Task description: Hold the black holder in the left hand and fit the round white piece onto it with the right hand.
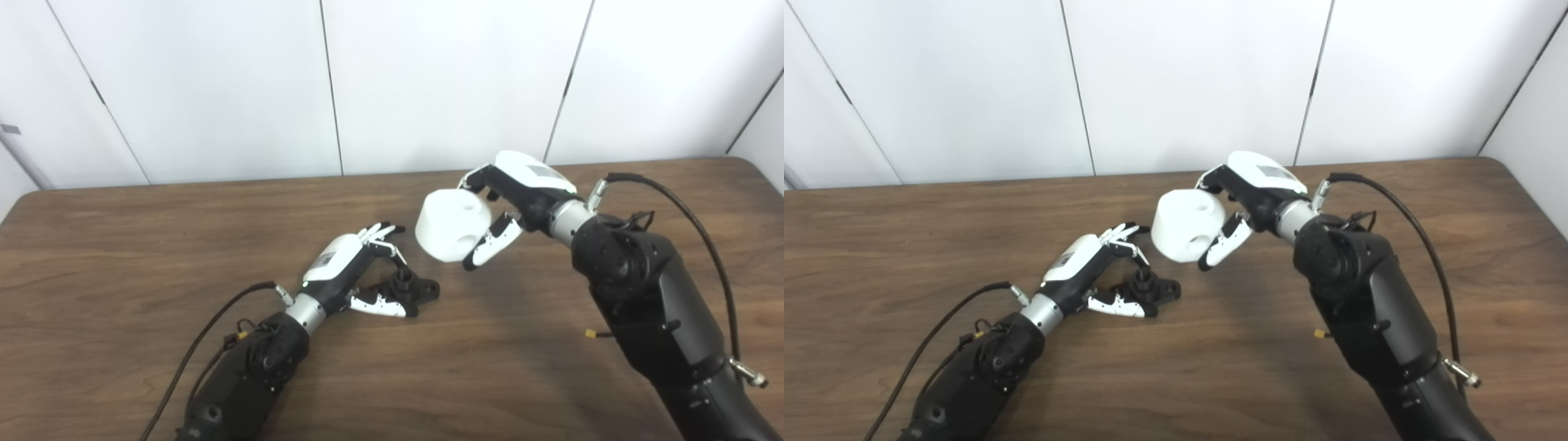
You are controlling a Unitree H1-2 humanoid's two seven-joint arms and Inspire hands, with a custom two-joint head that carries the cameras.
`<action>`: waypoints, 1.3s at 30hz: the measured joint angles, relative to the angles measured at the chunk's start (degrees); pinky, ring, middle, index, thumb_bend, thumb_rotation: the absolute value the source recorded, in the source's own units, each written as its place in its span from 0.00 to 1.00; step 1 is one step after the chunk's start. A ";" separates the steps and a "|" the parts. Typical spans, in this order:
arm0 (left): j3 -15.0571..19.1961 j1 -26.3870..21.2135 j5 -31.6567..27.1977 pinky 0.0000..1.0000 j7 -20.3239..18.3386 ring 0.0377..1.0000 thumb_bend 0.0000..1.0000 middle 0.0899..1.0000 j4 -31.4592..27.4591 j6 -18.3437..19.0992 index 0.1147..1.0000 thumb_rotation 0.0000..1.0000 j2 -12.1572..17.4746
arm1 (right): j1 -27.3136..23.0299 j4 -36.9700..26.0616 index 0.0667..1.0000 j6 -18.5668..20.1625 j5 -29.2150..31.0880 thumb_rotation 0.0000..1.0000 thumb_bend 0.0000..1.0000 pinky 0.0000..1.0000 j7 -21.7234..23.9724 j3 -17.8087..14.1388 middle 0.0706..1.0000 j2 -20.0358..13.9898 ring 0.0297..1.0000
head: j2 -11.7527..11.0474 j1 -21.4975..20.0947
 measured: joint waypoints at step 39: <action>-1.62 0.04 0.11 1.00 1.20 1.00 0.52 0.94 -1.02 2.43 0.41 0.06 -0.66 | 0.47 8.51 0.44 -3.51 1.99 0.14 0.52 0.72 -9.40 4.72 0.74 1.32 0.81 | 0.79 1.94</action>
